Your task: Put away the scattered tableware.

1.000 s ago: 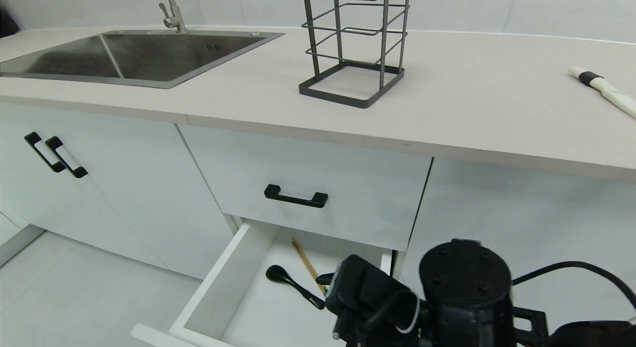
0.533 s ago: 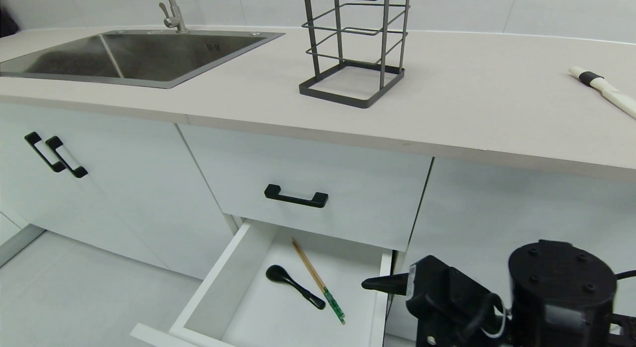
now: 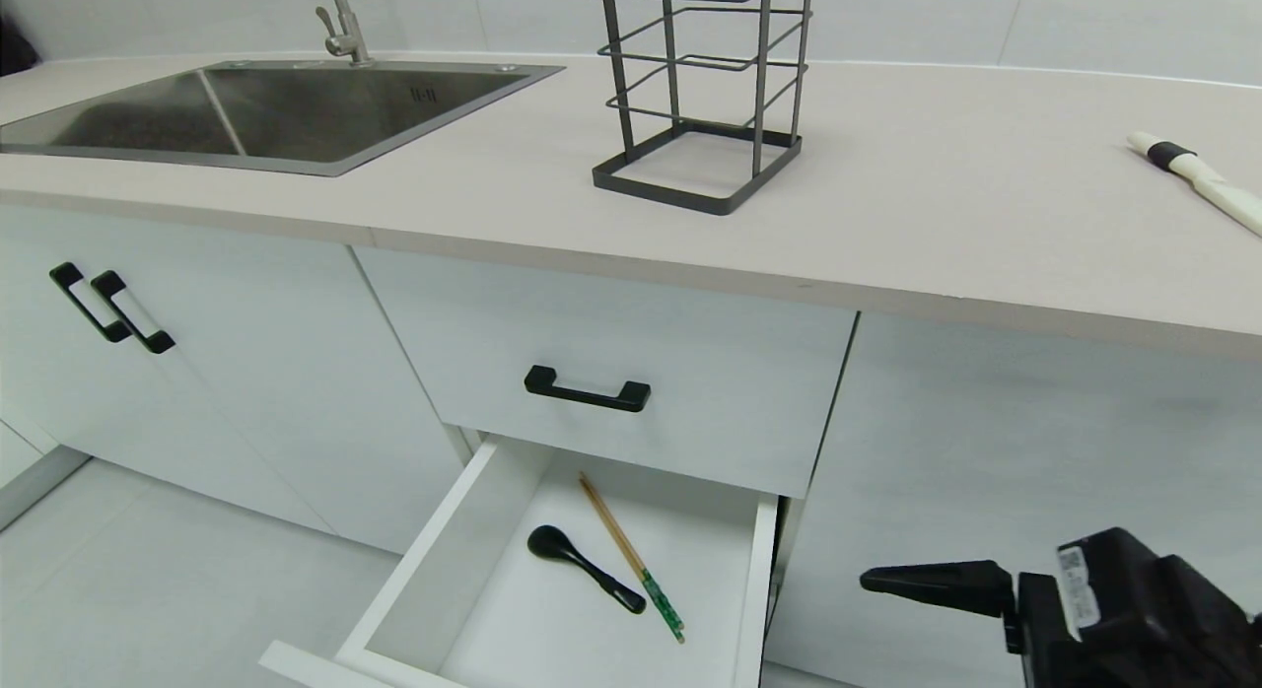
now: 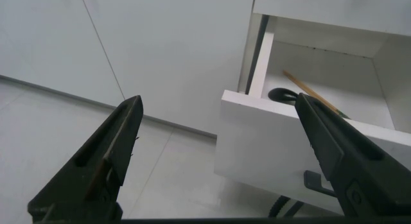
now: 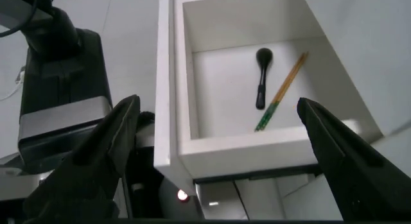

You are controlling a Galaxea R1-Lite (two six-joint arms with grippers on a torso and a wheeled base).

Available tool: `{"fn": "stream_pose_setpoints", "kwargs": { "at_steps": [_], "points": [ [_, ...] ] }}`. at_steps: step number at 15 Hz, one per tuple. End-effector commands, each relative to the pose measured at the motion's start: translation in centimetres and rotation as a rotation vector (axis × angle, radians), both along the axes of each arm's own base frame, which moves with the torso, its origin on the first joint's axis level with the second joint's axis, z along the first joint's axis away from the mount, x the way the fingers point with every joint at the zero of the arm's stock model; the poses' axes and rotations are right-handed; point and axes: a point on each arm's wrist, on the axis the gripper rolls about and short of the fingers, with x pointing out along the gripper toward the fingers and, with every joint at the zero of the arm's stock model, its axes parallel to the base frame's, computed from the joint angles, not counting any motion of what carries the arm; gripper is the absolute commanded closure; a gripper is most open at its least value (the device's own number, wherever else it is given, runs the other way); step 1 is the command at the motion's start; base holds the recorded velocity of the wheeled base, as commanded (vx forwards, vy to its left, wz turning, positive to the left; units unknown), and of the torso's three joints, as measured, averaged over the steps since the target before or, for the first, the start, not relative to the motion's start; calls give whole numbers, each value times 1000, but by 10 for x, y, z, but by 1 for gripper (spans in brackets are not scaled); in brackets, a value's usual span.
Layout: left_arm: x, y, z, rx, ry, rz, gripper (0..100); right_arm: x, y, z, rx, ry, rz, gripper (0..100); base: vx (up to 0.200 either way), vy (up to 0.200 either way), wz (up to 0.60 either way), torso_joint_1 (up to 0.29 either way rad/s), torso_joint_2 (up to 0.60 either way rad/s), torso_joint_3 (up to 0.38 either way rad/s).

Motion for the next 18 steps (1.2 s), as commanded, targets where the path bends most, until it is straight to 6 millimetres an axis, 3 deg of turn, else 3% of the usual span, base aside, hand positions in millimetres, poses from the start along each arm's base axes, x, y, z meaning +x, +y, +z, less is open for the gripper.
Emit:
{"fn": "stream_pose_setpoints", "kwargs": {
  "at_steps": [1, 4, 7, 12, 16, 17, 18],
  "points": [
    [0, 0, 0, 0, 0, 1, 0, -24, -50, -1, 45, -45, -82, 0, 0, 0, 0, 0, 0, 0],
    [0, 0, 0, 0, 0, 1, 0, -40, -94, 23, 130, -246, -356, 0, 0, 0, 0, 0, 0, 0],
    [0, 0, 0, 1, 0, 1, 0, -72, -118, 20, 170, -381, -561, 0, 0, 0, 0, 0, 0, 0],
    [0, 0, 0, 3, 0, 1, 0, -114, -126, 2, 209, -513, -625, 0, 0, 0, 0, 0, 0, 0],
    [0, -1, 0, 26, 2, -41, 0, -135, -125, -32, 206, -496, -729, 0, 0, 0, 0, 0, 0, 0],
    [0, -2, 2, 59, -13, -88, 0, -137, -125, -45, 208, -455, -738, 0, 0, 0, 0, 0, 0, 0],
    [-3, -2, 17, 50, -129, -96, 0, -137, -126, -47, 209, -443, -761, 0, 0, 0, 0, 0, 0, 0]
  ]
}}
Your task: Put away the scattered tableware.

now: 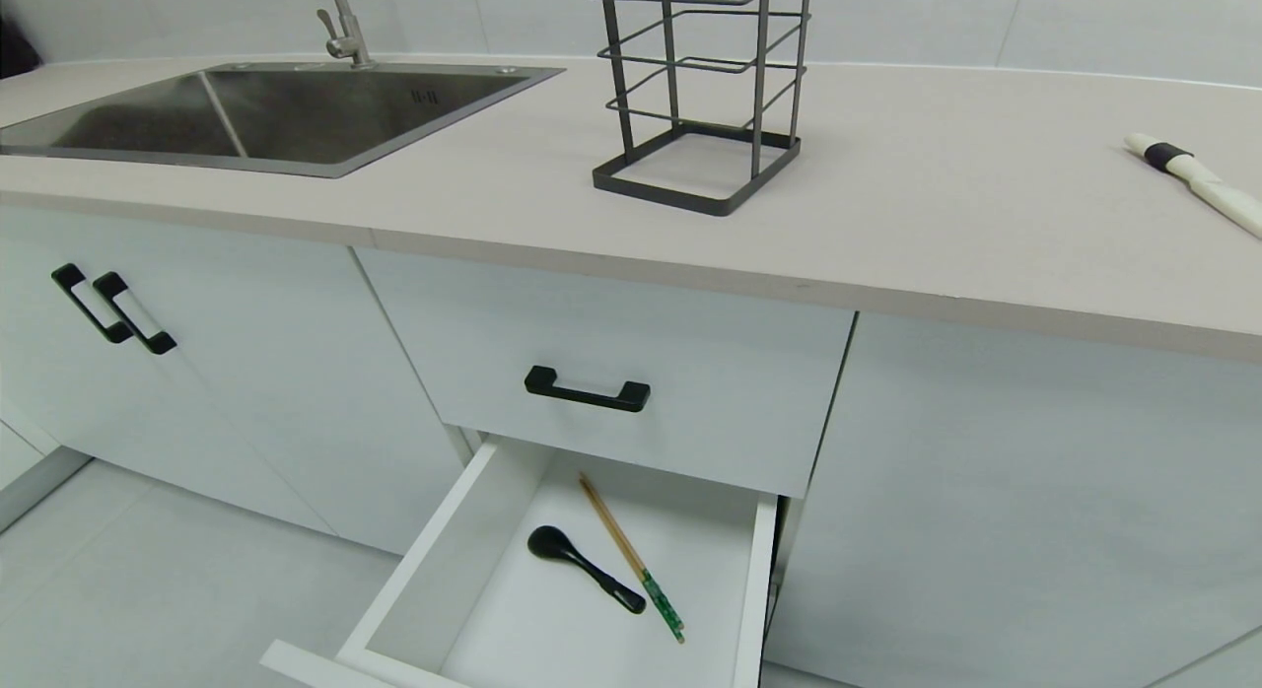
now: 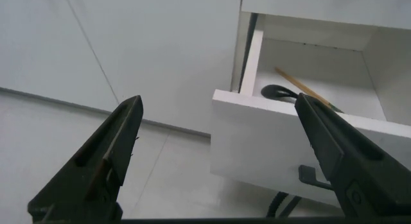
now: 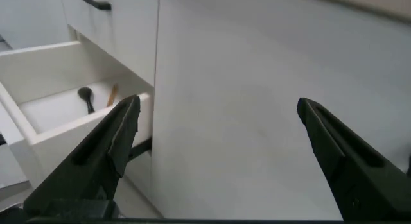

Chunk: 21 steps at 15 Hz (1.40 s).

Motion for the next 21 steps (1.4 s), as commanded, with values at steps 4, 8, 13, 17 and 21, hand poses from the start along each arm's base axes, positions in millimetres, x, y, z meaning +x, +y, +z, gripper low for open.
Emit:
{"fn": "stream_pose_setpoints", "kwargs": {
  "at_steps": [4, 8, 13, 17, 21],
  "points": [
    [-11, -3, 70, -26, -205, -198, 0, -6, -6, -30, 187, 161, -284, 0, 0, 0, 0, 0, 0, 0],
    [16, -9, 75, -57, 117, -492, 0, -6, -10, -35, 246, 200, -463, 0, 0, 0, 0, 0, 0, 0],
    [51, -11, 74, -87, 336, -510, 0, -6, -10, -34, 247, 193, -461, 0, 0, 0, 0, 0, 0, 0],
    [67, -13, 70, -47, 424, -518, 0, -6, -10, -34, 247, 193, -461, 0, 0, 0, 0, 0, 0, 0],
    [118, -16, 69, -82, 652, -507, 0, -6, -10, -34, 246, 193, -461, 0, 0, 0, 0, 0, 0, 0]
  ]
}}
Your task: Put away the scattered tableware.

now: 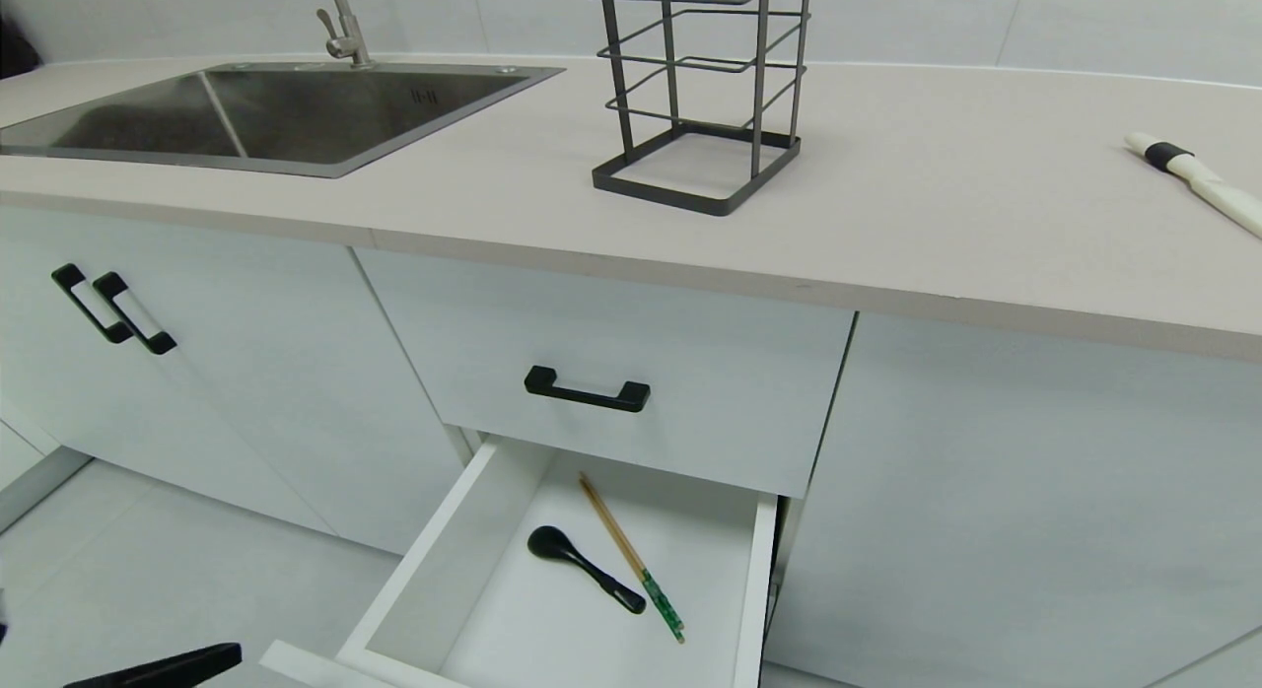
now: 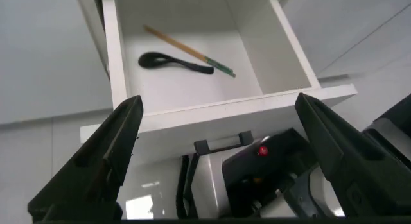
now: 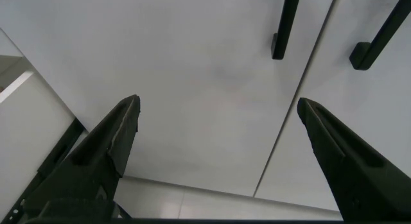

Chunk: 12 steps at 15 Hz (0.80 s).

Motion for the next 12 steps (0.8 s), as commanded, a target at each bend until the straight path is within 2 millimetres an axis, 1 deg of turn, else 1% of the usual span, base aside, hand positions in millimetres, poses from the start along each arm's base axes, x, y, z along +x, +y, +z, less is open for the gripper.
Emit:
{"fn": "stream_pose_setpoints", "kwargs": {
  "at_steps": [1, 2, 3, 4, 5, 6, 8, 9, 10, 12],
  "points": [
    [46, -3, -2, 22, 183, 2, 0, 0, 0, 0, 1, 3, 2, 0, 0, 0, 0, 0, 0, 0],
    [55, -6, -1, 42, 199, -4, 0, 0, 0, 0, 1, 3, 0, 0, 0, 0, 0, 0, 0, 0],
    [60, -10, 0, 68, 210, -11, 0, 0, 0, 0, 1, 3, 0, 0, 0, 0, 0, 0, 0, 0],
    [64, -13, 0, 114, 218, 17, 0, 0, 0, 0, 1, 3, 0, 0, 0, 0, 0, 0, 0, 0],
    [62, -18, 2, 133, 218, -10, 0, 0, 0, 0, 1, 3, 2, 0, 0, 0, 0, 0, 0, 0],
    [55, -21, 4, 141, 233, -44, 0, 0, 0, 0, 1, 3, 2, 0, 0, 0, 0, 0, 0, 0],
    [33, -24, 6, 166, 321, -131, 0, 0, 0, 0, 1, 3, 0, 0, 0, 0, 0, 0, 0, 0],
    [26, -24, 8, 167, 345, -150, 0, 0, 0, 0, 1, 3, 0, 0, 0, 0, 0, 0, 0, 0],
    [21, -25, 12, 154, 359, -159, 0, 0, 0, 0, 1, 3, 0, 0, 0, 0, 0, 0, 0, 0],
    [22, -27, 11, 139, 394, -154, 0, 0, 0, 0, -1, 3, 0, 0, 0, 0, 0, 0, 0, 0]
  ]
}}
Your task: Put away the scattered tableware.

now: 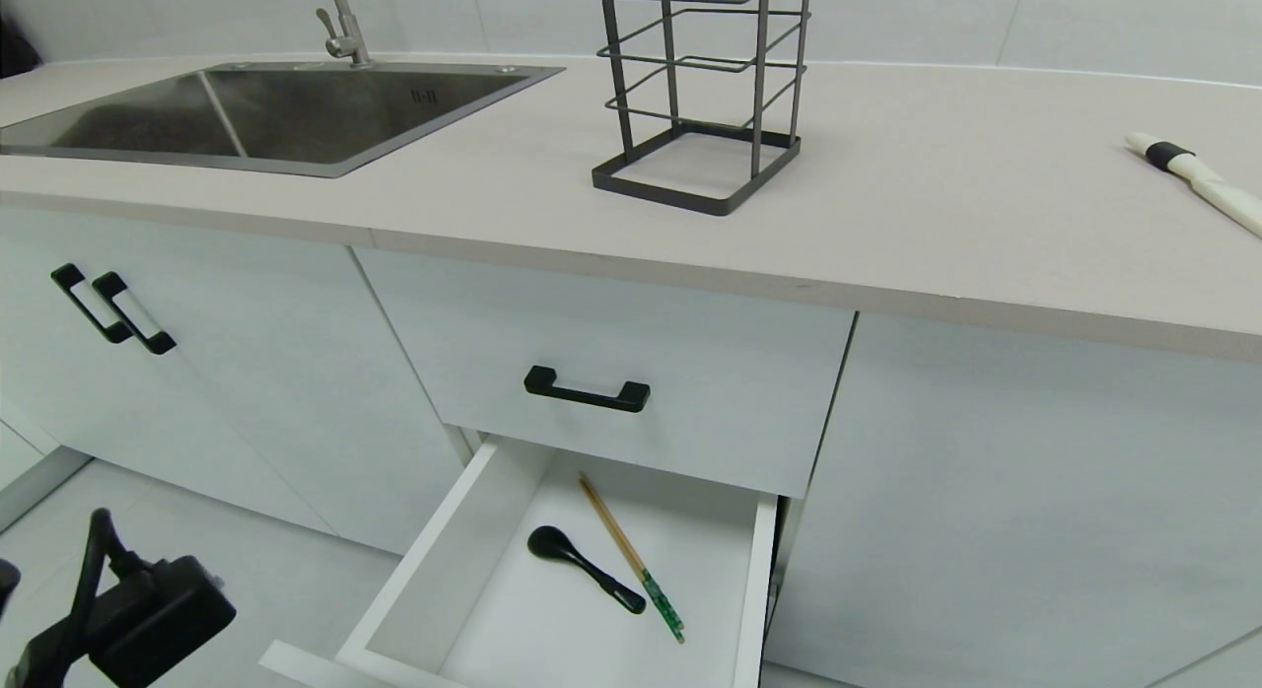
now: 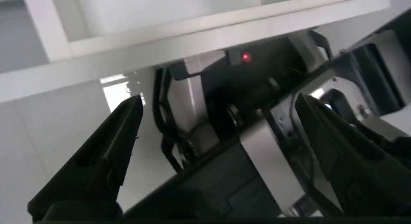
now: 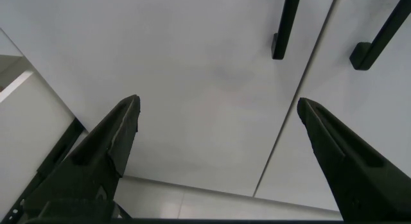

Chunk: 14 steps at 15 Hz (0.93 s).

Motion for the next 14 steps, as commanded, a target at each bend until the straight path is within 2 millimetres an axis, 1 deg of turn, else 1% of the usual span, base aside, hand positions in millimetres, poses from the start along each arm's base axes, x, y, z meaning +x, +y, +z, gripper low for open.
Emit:
{"fn": "stream_pose_setpoints", "kwargs": {
  "at_steps": [1, 5, 7, 9, 12, 14],
  "points": [
    [2, -2, -2, 5, 17, -12, 0, 0, 0, 0, 0, 3, 0, 0, 0, 0, 0, 0, 0, 0],
    [17, -9, -15, 99, 102, 3, 0, 0, 0, 0, 0, 3, 0, 0, 0, 0, 0, 0, 0, 0],
    [24, -17, -27, 201, 151, -14, 0, 0, 0, 0, 0, 3, 0, 0, 0, 0, 0, 0, 0, 0],
    [27, -25, -34, 283, 157, -17, 0, 0, 0, 0, 0, 3, 0, 0, 0, 0, 0, 0, 0, 0],
    [41, -33, -42, 266, 128, -1, 0, 0, 0, 0, 0, 3, 0, 0, 0, 0, 0, 0, 0, 0],
    [43, -33, -53, 302, 120, 44, 0, 0, 0, 0, 0, 3, 0, 0, 0, 0, 0, 0, 0, 0]
  ]
}}
